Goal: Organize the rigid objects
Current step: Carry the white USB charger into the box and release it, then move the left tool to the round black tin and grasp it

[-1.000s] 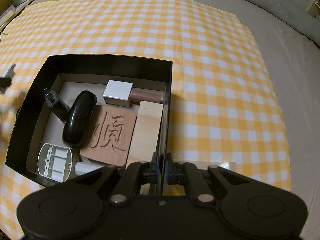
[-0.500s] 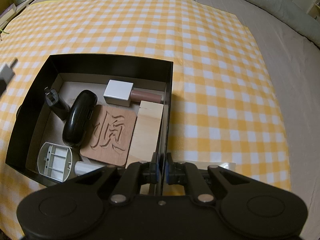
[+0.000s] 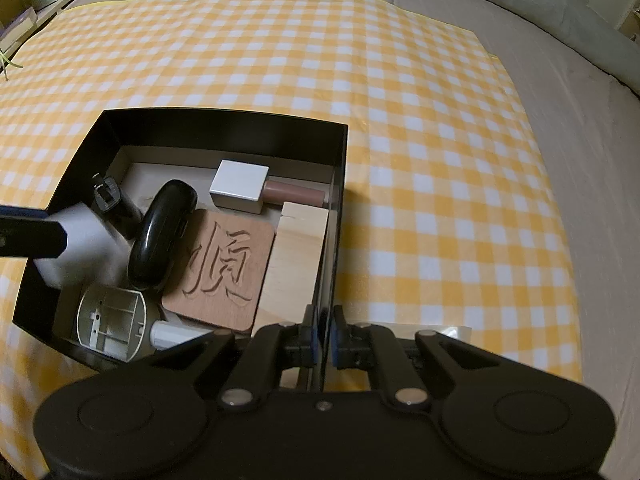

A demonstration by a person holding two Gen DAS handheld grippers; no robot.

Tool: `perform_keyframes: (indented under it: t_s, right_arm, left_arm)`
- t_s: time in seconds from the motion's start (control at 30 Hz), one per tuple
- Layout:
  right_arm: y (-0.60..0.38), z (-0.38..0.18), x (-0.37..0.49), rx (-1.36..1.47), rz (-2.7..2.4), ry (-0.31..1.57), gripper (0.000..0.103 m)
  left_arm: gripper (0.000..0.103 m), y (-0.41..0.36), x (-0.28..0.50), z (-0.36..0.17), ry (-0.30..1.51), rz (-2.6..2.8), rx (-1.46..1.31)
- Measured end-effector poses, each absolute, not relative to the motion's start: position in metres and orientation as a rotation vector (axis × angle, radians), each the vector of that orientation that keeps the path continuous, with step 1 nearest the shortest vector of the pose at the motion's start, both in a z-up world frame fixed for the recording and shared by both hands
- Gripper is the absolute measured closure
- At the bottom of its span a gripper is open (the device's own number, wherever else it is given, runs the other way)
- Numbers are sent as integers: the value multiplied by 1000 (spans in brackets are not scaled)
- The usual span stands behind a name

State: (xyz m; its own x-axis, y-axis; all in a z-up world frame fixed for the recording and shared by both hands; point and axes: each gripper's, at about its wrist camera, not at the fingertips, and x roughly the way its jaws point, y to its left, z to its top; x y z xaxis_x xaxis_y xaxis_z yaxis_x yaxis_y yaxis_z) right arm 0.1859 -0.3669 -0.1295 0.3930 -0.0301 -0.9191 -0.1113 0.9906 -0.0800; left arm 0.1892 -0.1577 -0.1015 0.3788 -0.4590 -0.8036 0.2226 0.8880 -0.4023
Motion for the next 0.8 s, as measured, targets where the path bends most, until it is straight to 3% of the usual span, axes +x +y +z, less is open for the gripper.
perform_keyframes:
  t_s: [0.13,0.17,0.2,0.27,0.8]
  right_arm:
    - [-367,-129,186,-134,54,1167,97]
    - [-367,-129,186,-132,53,1167,97]
    - [-368,-130,185,-133,52,1167,97]
    - [-367,-129,185,-137,51,1167,97]
    - [-366,-130,185,-142,48,1168,96]
  left_arm:
    - [42,-155,191,-101,1105,-454,-250]
    - [35,-154,190,-100,1103,-462,-250]
    - [17,-154,189,-99,1102,-470,-251]
    - [7,-154,186,-98,1101,-490,-257]
    - [2,-136,179,-96,1099,-411,-190]
